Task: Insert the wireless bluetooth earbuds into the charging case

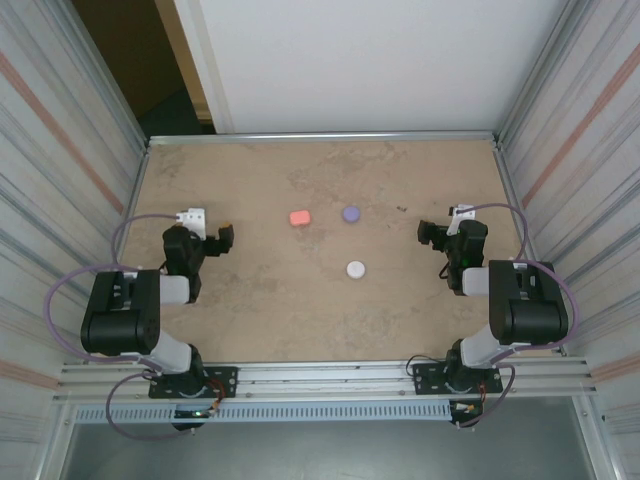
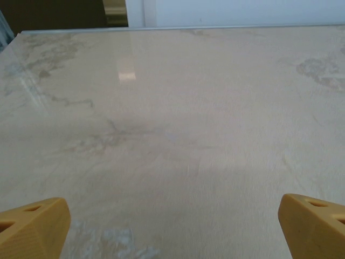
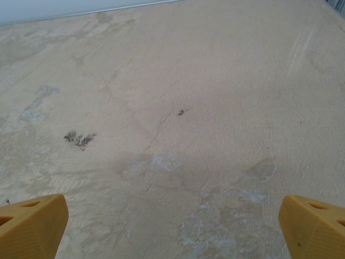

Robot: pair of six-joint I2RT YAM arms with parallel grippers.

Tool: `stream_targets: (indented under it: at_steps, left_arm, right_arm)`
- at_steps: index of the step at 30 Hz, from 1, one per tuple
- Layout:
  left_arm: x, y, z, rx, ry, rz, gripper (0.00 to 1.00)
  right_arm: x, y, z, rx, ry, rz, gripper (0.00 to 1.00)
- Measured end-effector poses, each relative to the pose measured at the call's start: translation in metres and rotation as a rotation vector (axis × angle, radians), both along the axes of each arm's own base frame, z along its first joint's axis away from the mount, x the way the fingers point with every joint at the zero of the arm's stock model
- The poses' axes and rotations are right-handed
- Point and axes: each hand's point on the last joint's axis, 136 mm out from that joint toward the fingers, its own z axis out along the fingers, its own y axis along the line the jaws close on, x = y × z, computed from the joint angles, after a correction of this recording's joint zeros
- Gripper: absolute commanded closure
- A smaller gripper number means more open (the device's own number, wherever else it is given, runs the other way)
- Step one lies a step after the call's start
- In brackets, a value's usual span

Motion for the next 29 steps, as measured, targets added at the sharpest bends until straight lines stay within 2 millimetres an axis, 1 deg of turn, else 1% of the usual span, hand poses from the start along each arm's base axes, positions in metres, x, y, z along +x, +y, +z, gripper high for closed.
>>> stream_targets:
  at_steps: [3, 8, 15, 29]
  left_arm:
    - [0.001, -0.001, 0.001, -0.005, 0.002, -0.005, 0.01]
    - [-0.001, -0.002, -0.005, -0.007, 0.028, -0.008, 0.01]
    - [-0.001, -0.013, -0.008, 0.005, 0.047, -0.035, 0.01]
    - [-0.002, -0.013, -0.012, 0.007, 0.067, -0.032, 0.01]
  right_arm:
    - [0.0, 0.0, 0.0, 0.0, 0.0, -0.001, 0.01]
    - [0.0, 0.0, 0.0, -0.001, 0.0, -0.001, 0.01]
    - [0.0, 0.0, 0.0, -0.001, 0.0, -0.001, 0.01]
    - [0.0, 0.001, 0.0, -0.002, 0.0, 0.0, 0.01]
